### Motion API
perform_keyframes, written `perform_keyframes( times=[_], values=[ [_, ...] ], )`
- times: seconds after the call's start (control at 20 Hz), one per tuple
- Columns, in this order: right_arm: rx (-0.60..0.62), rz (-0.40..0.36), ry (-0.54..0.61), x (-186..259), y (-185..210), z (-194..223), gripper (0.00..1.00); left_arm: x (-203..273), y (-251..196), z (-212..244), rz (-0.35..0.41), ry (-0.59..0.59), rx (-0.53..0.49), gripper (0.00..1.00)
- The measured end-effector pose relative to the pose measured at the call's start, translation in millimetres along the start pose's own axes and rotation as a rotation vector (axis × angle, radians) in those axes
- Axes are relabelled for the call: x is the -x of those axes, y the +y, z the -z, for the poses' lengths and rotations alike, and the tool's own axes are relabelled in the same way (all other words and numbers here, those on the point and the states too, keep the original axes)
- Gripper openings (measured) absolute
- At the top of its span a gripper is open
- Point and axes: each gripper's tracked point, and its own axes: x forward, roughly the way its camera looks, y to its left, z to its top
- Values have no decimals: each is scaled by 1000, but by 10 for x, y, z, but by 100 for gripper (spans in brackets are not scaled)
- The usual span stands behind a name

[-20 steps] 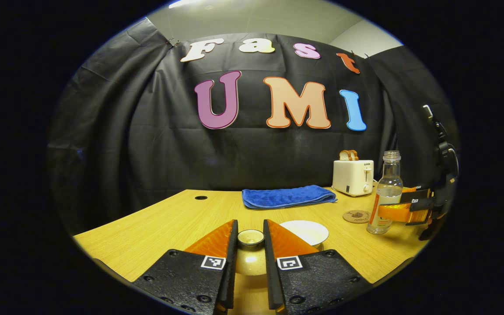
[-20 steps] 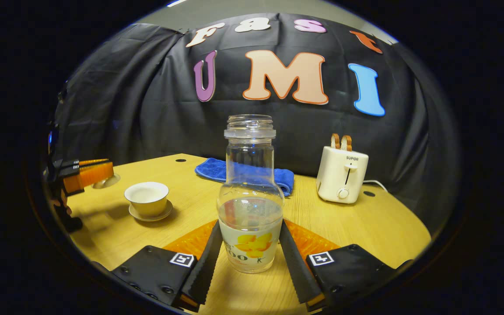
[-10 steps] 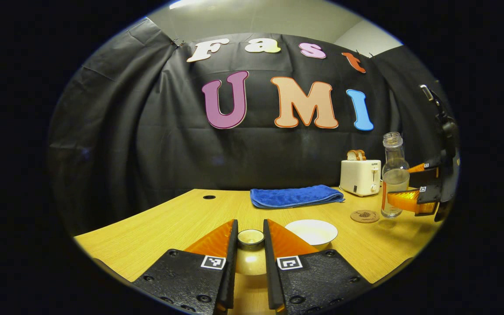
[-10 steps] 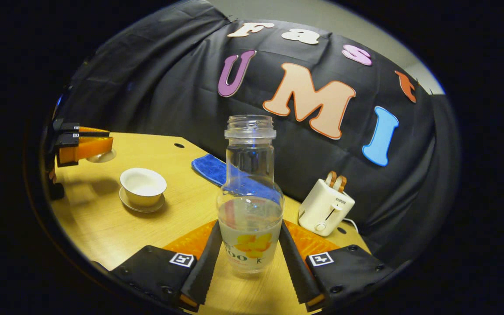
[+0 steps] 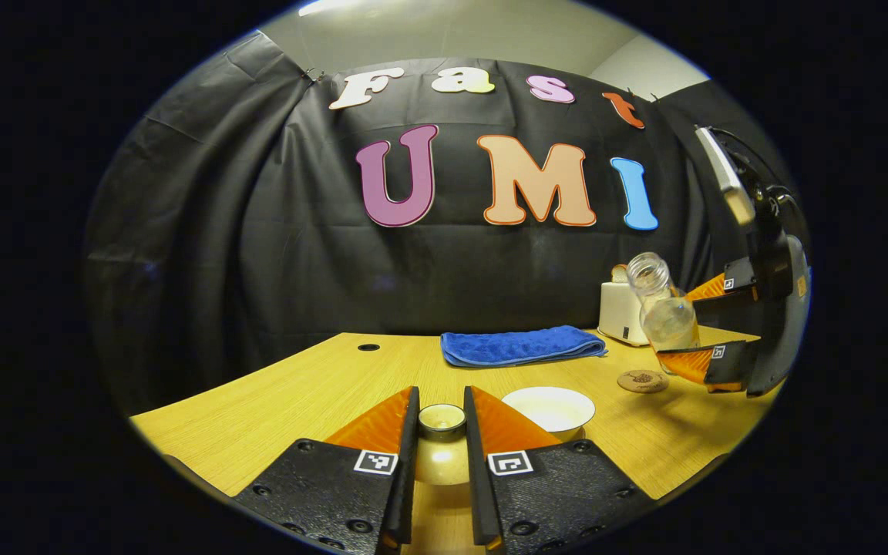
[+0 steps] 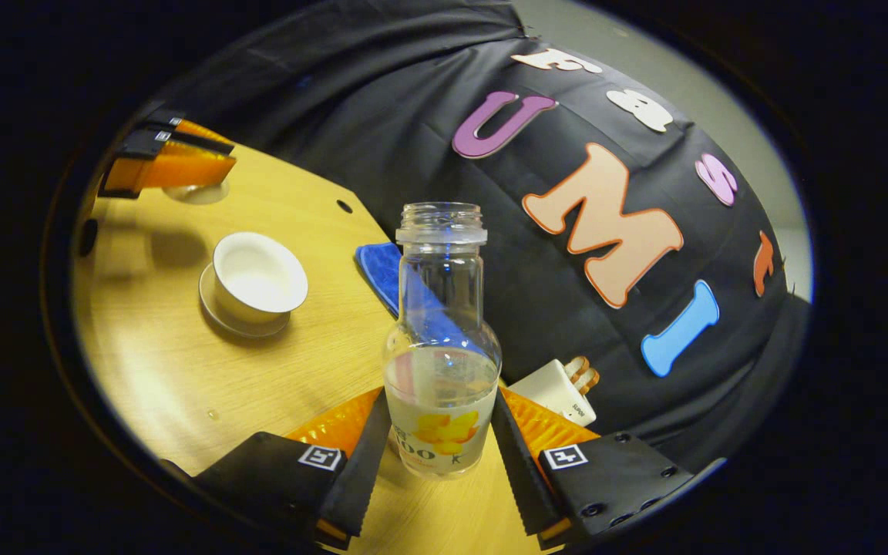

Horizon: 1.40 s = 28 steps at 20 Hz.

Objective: Open the teacup lid with one hand, grasp the water bottle and pour water into the teacup with the other hand; after pouring, place the water bottle on the coaster and then close the teacup lid.

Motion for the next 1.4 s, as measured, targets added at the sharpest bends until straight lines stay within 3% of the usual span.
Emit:
perform_keyframes(
  times=[0.35, 0.8, 1.4],
  values=[
    [289, 16, -14, -148, 157, -70, 80, 20, 13, 10, 1, 1, 1, 28],
    [491, 23, 16, -236, 235, 56, 80, 10, 9, -4, 1, 3, 1, 28],
    [760, 92, -37, -348, 150, -199, 78, 15, 31, -9, -1, 4, -1, 28]
  ],
)
